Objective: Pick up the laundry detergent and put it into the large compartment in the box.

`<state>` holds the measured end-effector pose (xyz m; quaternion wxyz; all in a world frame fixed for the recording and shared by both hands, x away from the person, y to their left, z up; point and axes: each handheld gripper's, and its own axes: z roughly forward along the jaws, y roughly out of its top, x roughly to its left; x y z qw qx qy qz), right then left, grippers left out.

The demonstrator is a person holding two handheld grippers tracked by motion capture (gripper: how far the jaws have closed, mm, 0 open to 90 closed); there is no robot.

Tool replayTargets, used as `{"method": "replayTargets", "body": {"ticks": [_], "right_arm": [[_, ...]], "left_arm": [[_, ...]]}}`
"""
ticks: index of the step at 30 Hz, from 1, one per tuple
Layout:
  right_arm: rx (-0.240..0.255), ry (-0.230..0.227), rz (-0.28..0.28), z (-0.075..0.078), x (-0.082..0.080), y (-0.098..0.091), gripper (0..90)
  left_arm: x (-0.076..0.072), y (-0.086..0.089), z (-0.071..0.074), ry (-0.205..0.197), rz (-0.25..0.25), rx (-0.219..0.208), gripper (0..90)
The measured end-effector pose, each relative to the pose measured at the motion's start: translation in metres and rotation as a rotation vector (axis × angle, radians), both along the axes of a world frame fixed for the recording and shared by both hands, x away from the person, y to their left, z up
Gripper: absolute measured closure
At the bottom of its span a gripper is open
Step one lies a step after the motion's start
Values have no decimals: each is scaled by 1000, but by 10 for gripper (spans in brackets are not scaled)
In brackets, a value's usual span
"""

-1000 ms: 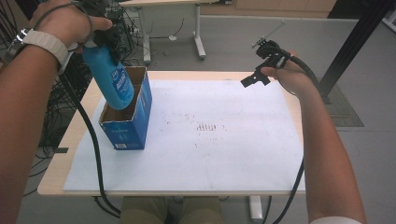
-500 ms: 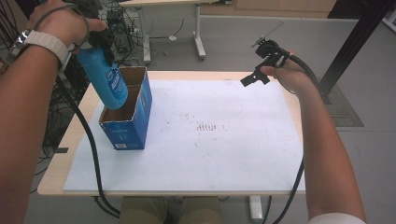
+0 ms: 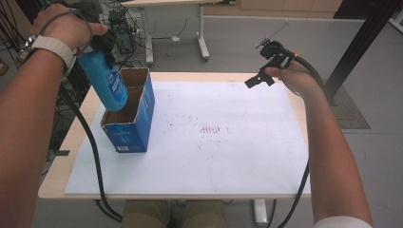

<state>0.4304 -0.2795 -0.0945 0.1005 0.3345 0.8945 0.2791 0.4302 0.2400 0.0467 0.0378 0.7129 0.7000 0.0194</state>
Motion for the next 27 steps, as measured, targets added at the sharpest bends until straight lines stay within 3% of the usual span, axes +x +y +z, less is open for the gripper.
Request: {"method": "replayTargets", "body": {"ticks": [9,27], "right_arm": [[-2,3,1,0,1,2,102],[-4,9,0,-4,3,3,102]], "left_arm": [[3,3,-8,-14,6,-5,383],[14,-2,-30,1,-1,5,382]]}}
